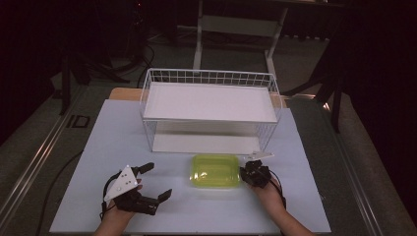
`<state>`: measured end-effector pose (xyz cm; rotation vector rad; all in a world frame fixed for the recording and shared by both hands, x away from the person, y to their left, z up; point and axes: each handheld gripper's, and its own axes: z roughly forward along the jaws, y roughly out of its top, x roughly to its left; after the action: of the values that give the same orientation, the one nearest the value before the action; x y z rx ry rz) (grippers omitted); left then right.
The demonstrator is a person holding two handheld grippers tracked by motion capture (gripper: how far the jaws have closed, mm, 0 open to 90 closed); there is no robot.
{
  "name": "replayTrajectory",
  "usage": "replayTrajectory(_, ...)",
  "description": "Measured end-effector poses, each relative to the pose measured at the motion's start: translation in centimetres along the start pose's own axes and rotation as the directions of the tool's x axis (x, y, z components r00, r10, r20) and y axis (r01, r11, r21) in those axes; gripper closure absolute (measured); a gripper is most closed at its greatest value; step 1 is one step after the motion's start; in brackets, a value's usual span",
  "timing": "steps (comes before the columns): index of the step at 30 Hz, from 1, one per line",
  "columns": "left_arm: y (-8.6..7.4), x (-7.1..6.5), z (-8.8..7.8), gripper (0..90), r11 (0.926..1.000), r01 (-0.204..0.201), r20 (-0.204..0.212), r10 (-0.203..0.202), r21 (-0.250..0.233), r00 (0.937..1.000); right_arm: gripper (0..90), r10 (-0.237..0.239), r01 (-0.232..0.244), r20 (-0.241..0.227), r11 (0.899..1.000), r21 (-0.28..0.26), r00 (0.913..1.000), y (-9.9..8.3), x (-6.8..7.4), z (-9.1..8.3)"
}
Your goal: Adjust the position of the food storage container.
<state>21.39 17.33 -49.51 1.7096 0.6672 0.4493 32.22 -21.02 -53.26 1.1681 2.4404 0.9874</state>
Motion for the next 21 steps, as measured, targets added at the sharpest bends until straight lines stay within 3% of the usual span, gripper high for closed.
replayTrajectory(4, 0.0, 0.1, 0.0, 0.4, 1.0, 0.001, -0.001, -0.001, 0.001, 1.0, 89.8, 0.0, 0.0, 0.017, 1.0, -0.011, 0.9999, -0.2, -0.3, -0.6)
replayTrajectory(10, 0.0, 0.0, 0.0, 0.4, 1.0, 0.0, -0.001, 0.0, 0.002, 1.0, 89.8, 0.001, -0.001, 0.002, 1.0, -0.008, 1.0, -0.7, 0.0, -1.1)
replayTrajectory(21, -0.2, -0.2, 0.1, 0.4, 0.9999, 0.002, 0.004, -0.002, 0.012, 1.0, 89.8, -0.01, 0.01, -0.026, 1.0, -0.006, 0.9996, 0.3, 1.2, -0.1)
